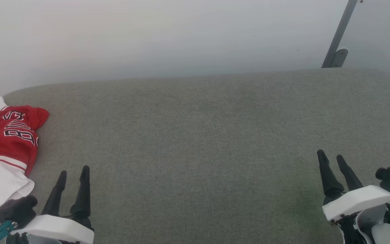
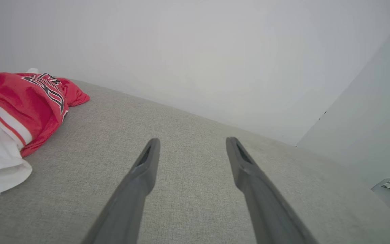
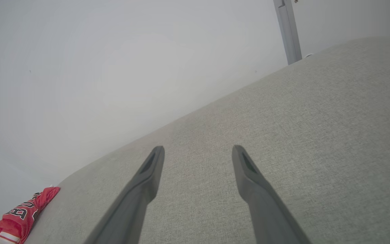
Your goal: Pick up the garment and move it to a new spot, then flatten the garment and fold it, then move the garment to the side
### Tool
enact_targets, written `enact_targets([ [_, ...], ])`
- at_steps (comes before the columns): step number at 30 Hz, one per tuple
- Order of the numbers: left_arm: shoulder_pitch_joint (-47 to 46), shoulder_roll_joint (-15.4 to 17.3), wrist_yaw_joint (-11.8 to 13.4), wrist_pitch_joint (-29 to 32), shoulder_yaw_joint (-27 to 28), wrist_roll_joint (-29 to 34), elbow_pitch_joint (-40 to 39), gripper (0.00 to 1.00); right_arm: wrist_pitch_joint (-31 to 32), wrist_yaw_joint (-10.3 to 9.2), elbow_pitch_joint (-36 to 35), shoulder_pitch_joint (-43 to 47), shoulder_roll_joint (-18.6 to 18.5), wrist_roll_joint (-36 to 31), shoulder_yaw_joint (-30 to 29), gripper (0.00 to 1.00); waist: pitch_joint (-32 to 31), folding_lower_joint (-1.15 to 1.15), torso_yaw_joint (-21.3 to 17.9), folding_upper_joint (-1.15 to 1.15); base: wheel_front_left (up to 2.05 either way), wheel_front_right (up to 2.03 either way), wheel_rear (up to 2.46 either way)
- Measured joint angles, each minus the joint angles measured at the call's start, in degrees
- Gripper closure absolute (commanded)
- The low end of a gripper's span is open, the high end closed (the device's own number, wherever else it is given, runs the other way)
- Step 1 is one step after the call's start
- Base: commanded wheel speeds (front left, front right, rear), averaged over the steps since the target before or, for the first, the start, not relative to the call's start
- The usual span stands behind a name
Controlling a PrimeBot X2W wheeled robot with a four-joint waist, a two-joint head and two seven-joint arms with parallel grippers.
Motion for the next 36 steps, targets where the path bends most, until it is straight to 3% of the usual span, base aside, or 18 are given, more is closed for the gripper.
enact_targets([
  [36,1.7,1.96,-0.19,-4.08,-0.42,13.85,-1.71,0.0,-2.19,0.0,-0.96,-0.84,-1.41,-13.82,1.59,0.0,0.06,0.0,-0.57,0.0,0.0,0.0,0.0],
])
